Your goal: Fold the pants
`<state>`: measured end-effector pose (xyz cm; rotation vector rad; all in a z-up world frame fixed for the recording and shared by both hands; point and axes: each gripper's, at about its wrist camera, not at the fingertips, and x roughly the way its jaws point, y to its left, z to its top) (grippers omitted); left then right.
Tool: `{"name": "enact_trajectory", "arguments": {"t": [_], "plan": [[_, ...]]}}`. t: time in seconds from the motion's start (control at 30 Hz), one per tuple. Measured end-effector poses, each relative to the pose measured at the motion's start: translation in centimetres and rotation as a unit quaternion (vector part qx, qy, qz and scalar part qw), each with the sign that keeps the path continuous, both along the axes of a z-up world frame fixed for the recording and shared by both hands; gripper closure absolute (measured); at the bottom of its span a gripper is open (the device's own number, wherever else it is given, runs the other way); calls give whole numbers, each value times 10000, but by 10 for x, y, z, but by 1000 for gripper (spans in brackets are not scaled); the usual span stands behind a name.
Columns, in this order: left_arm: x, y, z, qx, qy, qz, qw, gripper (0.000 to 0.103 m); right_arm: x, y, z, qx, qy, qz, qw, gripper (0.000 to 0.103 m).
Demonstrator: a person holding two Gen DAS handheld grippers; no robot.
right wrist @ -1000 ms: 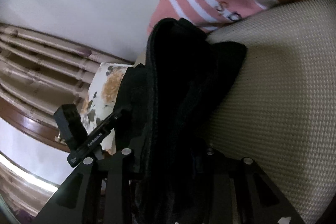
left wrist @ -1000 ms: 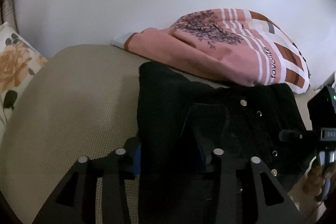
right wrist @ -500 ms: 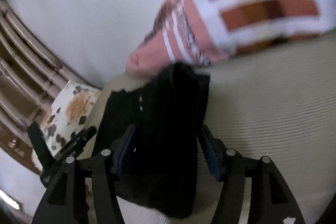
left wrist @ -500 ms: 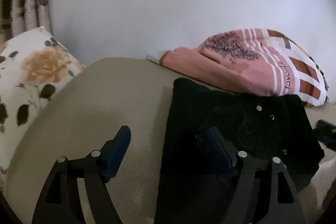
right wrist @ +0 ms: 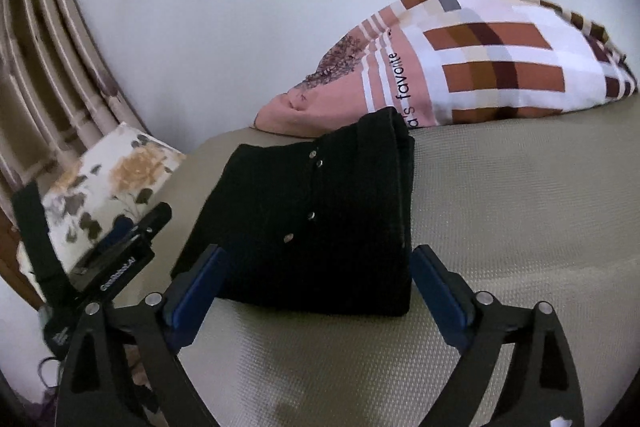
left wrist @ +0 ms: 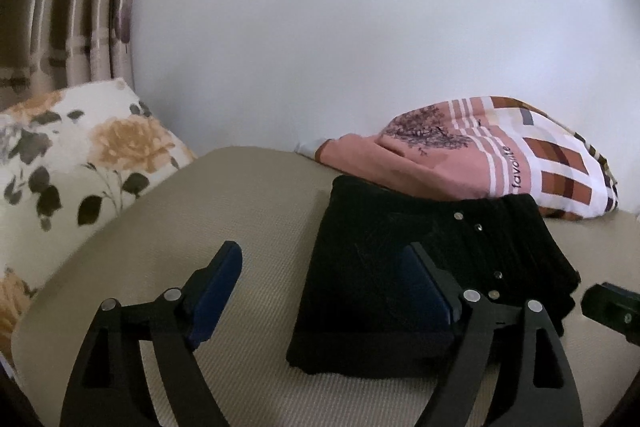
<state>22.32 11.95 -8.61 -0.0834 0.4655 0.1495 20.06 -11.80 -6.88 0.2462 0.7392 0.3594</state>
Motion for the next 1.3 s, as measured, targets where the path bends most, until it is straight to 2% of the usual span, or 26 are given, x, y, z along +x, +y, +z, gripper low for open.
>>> {"name": "enact_trajectory", "arguments": {"t": [0.17, 0.3, 0.53, 0.73, 0.87, 0.93, 1.07, 1.3], "plan": [[-16, -9, 6, 134, -38, -143, 9998, 20, -13, 2, 2, 6, 34, -214, 9998, 8], [-26, -13, 13, 148, 48, -248, 9996, 16, -26, 11, 4, -127, 17, -91, 9999, 6], [-40, -18, 31, 205, 43, -291, 9994, 16, -47, 18, 16, -251, -140, 5, 9996, 6], [-58, -23, 57, 401, -296, -324, 9982, 16, -63, 16, 36, -389, -490, -91, 9980, 4], [-71, -29, 78, 651, -359, -251, 9969, 6, -74, 14, 49, -388, -657, -162, 9970, 3], [-80, -30, 87, 633, -479, -289, 9964, 0, -80, 10, 57, -339, -738, -209, 9965, 3], [-101, -30, 106, 643, -770, -125, 9949, 0, -89, 2, 70, -289, -880, -312, 9952, 2], [-122, -30, 130, 463, -945, -330, 9939, 0, -105, -6, 86, -227, -1044, -402, 9935, 0]]}}
